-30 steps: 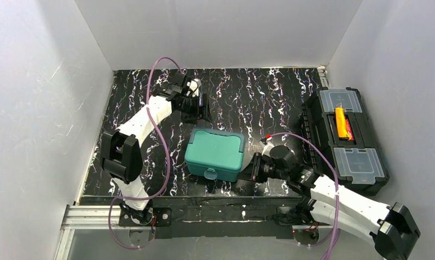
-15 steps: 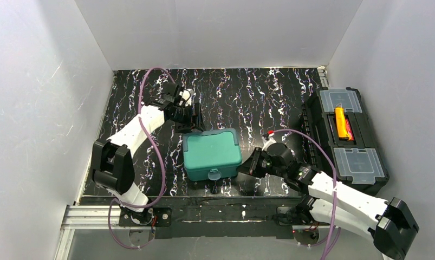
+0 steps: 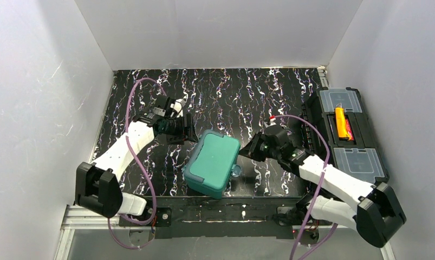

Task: Organize the medicine kit

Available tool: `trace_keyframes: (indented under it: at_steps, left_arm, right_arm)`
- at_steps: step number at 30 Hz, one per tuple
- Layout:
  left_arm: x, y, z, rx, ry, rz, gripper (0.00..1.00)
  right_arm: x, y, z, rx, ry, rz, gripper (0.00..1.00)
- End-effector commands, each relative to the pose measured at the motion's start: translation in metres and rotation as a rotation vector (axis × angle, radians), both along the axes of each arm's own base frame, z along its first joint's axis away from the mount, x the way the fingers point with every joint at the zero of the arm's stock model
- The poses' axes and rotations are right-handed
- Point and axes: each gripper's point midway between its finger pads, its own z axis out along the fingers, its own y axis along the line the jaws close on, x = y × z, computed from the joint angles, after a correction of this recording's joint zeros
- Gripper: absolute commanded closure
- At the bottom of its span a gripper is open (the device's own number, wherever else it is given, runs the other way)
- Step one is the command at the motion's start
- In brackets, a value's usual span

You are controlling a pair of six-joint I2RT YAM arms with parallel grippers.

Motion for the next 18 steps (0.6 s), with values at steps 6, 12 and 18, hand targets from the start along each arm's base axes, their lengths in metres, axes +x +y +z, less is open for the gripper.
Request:
trace_keyframes:
  at_steps: [6, 12, 18]
  left_arm:
    - [-0.042, 0.009, 0.015, -0.013, 0.027, 0.03, 0.32]
    - [-0.041, 0.028, 0.029, 0.059, -0.043, 0.084, 0.31]
    - [-0.046, 0.014, 0.059, -0.051, -0.109, 0.035, 0.29]
  right_arm:
    - [0.049, 0.014, 0.049, 0.065, -0.112, 0.075, 0.78]
    - [0.053, -0.014, 0.059, 0.009, -0.151, 0.064, 0.73]
    - [0.033, -0.033, 0.059, -0.028, -0.15, 0.081, 0.58]
